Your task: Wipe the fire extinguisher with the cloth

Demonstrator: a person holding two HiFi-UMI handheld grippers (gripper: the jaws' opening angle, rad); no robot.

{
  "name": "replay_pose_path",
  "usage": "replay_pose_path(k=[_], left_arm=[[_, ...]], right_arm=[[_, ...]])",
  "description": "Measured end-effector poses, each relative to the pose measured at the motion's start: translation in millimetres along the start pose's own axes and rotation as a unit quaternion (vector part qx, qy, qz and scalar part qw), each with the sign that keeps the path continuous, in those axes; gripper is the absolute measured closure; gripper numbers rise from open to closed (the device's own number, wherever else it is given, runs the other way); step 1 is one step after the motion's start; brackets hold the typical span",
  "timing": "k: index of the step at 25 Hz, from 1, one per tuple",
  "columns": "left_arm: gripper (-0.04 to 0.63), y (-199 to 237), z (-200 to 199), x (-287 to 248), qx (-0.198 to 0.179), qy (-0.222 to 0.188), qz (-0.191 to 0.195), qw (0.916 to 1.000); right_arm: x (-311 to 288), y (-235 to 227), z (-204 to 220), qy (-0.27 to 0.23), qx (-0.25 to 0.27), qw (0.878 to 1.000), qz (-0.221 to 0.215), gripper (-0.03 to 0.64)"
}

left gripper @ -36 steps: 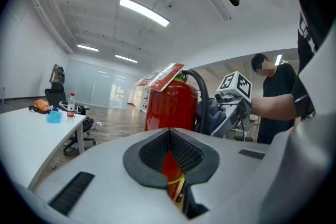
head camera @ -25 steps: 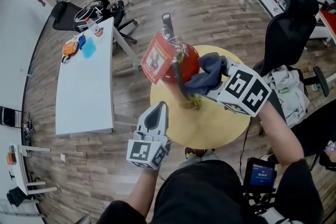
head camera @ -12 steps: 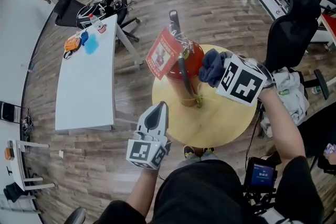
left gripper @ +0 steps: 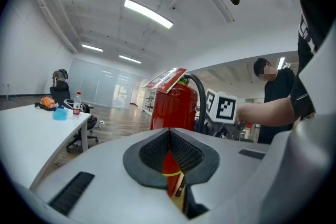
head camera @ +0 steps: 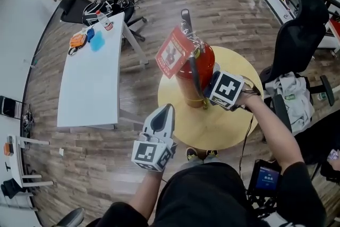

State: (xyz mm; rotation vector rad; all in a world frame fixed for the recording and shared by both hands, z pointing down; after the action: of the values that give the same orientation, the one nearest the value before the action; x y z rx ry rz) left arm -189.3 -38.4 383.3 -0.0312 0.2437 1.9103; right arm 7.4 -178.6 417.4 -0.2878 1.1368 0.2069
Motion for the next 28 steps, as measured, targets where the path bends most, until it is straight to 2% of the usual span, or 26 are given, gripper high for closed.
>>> replay_pose_path(k=[2, 5, 11, 13, 18, 24, 28], left_arm=[[0.572, -2, -1, 0, -0.001, 0.0, 0.004, 1.0], [0.572, -1, -2, -1, -0.007, -0.001, 0.005, 1.0], [0.572, -2, -2, -5, -0.003, -0.002, 0.011, 0.9999], [0.572, -3, -3, -7, -0.001, -0.003, 0.013, 0.9999], [0.571, -6, -4, -7, 0.001, -0.006, 0.016, 0.9998], [0.571, -8, -4, -6, -0.003, -0.009, 0.015, 0.9998], [0.571, -3, -4, 0, -0.004, -0.01, 0.006, 0.9999]], right_arm=[[-24, -1, 8, 0.01, -0.023, 0.999, -0.035, 0.494], [-21, -4, 6, 0.004, -0.037, 0.997, -0.073, 0.5], [34, 10, -26, -0.005, -0.001, 0.987, -0.161, 0.505], [59, 12, -36, -0.016, 0.012, 0.984, -0.177, 0.506], [95, 7, -45, -0.06, 0.003, 0.98, -0.189, 0.508], [23, -1, -22, -0.002, -0.043, 0.981, -0.192, 0.508], [9, -2, -5, -0.036, -0.049, 0.982, -0.178, 0.506]])
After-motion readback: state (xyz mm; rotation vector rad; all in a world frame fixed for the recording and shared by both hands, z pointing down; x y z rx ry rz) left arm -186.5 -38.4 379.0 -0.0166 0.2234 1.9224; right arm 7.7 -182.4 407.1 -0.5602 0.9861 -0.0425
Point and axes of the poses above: the fingertips, and each gripper's own axes: x backward along the fingers, y to its left, z out of its underside, the point moved 9 cm from there along x, backward along the fingers, and after that the axes turned 5 degrees about -z, right-handed, at the moved point
